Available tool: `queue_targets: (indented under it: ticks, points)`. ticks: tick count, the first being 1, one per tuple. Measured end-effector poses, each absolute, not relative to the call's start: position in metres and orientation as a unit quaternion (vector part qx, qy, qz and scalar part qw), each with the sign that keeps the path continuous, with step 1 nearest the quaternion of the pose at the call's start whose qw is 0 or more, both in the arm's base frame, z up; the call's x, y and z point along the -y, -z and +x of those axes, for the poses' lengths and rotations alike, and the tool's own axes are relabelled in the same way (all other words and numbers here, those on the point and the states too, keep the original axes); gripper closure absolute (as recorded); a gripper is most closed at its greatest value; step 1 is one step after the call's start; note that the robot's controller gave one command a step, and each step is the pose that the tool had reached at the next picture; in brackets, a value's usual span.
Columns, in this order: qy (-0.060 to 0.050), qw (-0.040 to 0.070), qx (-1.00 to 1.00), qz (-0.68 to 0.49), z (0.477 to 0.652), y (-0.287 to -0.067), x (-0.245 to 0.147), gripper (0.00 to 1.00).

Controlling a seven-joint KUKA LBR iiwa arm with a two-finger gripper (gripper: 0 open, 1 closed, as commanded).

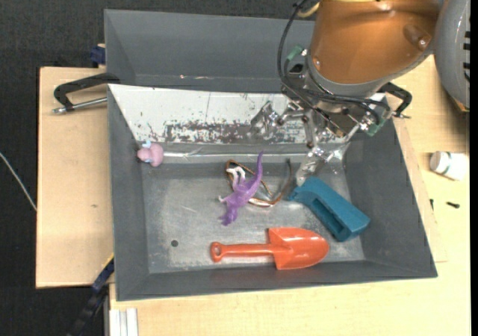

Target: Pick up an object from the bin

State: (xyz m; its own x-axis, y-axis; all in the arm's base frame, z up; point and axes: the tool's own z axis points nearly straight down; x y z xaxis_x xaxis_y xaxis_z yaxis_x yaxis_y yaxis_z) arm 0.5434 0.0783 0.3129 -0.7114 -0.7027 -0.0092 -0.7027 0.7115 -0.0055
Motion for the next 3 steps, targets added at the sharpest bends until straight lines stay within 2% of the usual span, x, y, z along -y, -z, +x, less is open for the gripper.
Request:
queue_targets:
  ticks: [1, 2, 3]
  points:
    - [0.0, 0.003, -0.929, -0.369, 0.538, -0.252, -0.072, 0.0]
    - [0.001, 0.003, -0.935, -0.356, 0.529, -0.192, -0.106, 0.0]
    - [-0.002, 0.006, -0.95, -0.313, 0.543, -0.077, -0.072, 1.0]
